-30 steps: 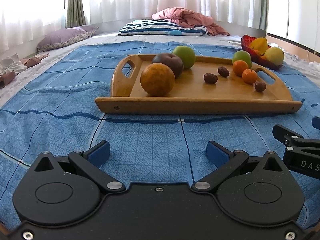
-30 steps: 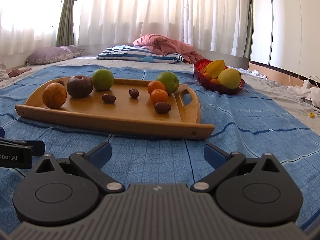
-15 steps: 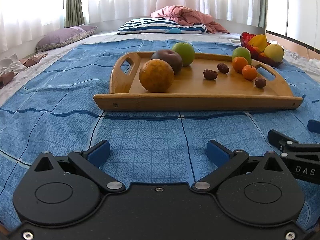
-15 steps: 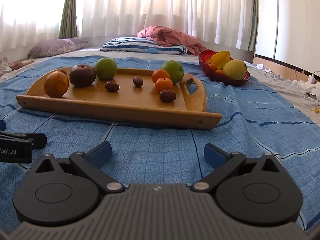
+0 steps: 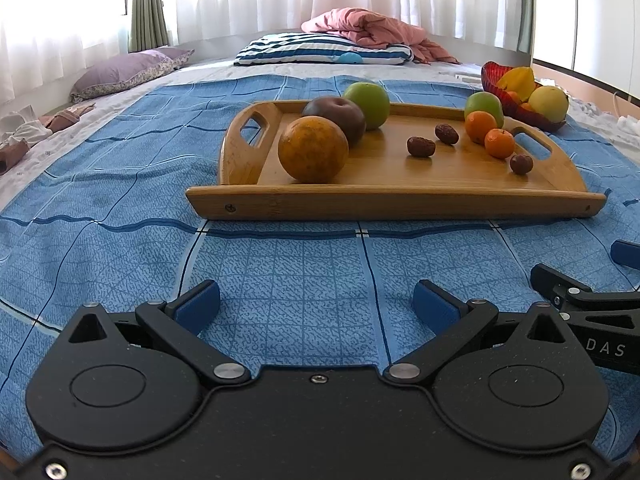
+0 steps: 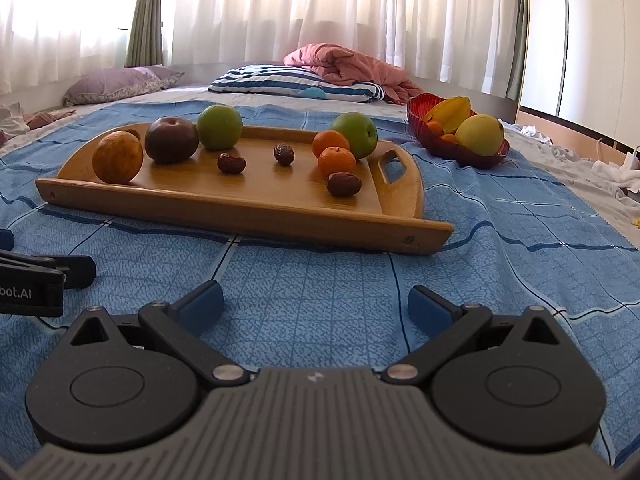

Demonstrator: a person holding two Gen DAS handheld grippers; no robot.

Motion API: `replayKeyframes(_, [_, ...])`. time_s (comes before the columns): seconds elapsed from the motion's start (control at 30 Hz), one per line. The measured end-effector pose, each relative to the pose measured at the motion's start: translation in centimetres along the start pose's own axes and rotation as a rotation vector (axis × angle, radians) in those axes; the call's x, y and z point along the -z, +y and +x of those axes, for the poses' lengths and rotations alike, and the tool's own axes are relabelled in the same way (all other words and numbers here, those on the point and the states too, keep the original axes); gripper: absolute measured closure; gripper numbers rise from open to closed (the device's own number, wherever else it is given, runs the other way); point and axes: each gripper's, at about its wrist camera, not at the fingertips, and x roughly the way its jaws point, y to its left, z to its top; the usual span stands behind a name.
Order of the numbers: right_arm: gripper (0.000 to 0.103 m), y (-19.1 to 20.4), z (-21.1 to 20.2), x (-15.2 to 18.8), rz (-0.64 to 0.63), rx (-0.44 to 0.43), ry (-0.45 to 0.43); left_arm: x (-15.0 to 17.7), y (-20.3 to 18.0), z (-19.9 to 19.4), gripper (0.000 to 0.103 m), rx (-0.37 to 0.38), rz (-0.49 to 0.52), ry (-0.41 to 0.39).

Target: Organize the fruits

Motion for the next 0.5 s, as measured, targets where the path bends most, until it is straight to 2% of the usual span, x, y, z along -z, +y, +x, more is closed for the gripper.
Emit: replayKeyframes(0.5, [0.0, -0.05, 0.16, -0.05, -0.004, -0.001, 0.006, -0.09, 0.09, 0.15, 0.0, 0.005, -0.008, 0.018])
